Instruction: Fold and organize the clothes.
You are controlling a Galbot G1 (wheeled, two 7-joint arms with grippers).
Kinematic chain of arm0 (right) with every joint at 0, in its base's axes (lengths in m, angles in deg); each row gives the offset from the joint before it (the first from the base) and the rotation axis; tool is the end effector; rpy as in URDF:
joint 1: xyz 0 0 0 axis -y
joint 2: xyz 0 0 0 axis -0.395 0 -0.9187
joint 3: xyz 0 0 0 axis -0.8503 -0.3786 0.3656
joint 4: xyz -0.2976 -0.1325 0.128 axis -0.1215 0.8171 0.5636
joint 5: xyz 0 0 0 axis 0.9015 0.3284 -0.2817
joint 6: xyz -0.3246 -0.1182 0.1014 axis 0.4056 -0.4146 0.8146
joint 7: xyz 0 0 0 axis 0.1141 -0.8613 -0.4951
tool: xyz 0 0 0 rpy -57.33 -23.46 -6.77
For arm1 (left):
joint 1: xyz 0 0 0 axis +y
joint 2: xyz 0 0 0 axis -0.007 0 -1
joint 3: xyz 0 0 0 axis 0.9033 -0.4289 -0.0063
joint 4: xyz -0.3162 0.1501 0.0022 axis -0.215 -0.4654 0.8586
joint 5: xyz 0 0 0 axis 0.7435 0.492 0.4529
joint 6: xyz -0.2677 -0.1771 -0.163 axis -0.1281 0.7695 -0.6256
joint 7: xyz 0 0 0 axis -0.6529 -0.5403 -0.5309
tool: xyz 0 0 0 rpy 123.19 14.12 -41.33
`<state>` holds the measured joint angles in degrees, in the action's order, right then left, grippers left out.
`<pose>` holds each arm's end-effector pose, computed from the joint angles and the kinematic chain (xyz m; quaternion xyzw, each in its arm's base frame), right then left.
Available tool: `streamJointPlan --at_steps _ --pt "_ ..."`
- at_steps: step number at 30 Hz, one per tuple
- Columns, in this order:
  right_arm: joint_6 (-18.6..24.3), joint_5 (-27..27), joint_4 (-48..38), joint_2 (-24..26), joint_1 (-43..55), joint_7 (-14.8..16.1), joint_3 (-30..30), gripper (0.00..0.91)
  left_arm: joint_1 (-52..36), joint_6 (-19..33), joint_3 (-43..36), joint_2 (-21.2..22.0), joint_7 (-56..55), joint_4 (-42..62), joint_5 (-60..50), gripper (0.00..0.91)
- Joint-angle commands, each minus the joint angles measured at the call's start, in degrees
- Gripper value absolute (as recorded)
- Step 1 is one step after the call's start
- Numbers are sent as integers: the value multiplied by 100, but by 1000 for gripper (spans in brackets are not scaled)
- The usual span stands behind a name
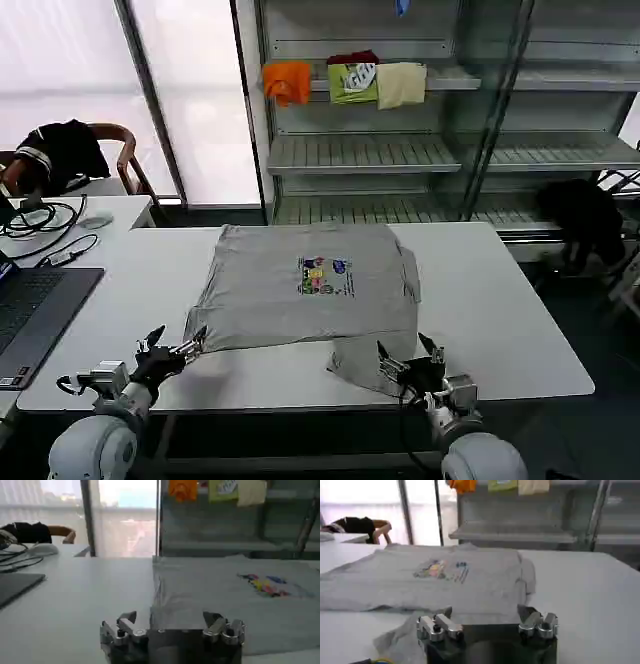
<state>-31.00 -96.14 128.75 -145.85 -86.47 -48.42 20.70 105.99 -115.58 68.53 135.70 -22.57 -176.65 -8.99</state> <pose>0.2292 0.0055 -0.2539 0.1064 -0.9752 0.0111 0.1939 0.2618 0.1178 -0.2599 -0.0201 -0.9784 0.0056 0.2057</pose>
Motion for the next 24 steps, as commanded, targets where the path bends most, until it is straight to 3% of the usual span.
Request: streamJointPlan --at_steps 1,3,4,5,6,7,8,24 --pt "-1 47 -76 -2 -385 88 -88 907 39 -14 -111 -15 32 359 -303 907" --pt "0 78 -82 -4 -386 104 -108 856 57 -13 -115 -9 37 345 -339 907" --pt "2 103 -89 -10 -384 120 -117 564 64 -11 -117 -13 45 346 -346 766" --pt "3 120 -101 -16 -380 126 -125 383 73 -11 -118 -14 60 351 -357 433" --pt "3 124 -103 -25 -377 125 -129 30 76 -11 -125 -14 59 356 -358 272" --pt "5 129 -104 -44 -377 124 -128 0 84 -10 -126 -16 81 357 -363 71" --pt "5 144 -97 -59 -381 144 -123 0 94 -10 -123 -16 130 346 -353 20" --pt "20 97 60 -45 -428 205 -59 0 221 -6 -109 25 232 99 -195 0"
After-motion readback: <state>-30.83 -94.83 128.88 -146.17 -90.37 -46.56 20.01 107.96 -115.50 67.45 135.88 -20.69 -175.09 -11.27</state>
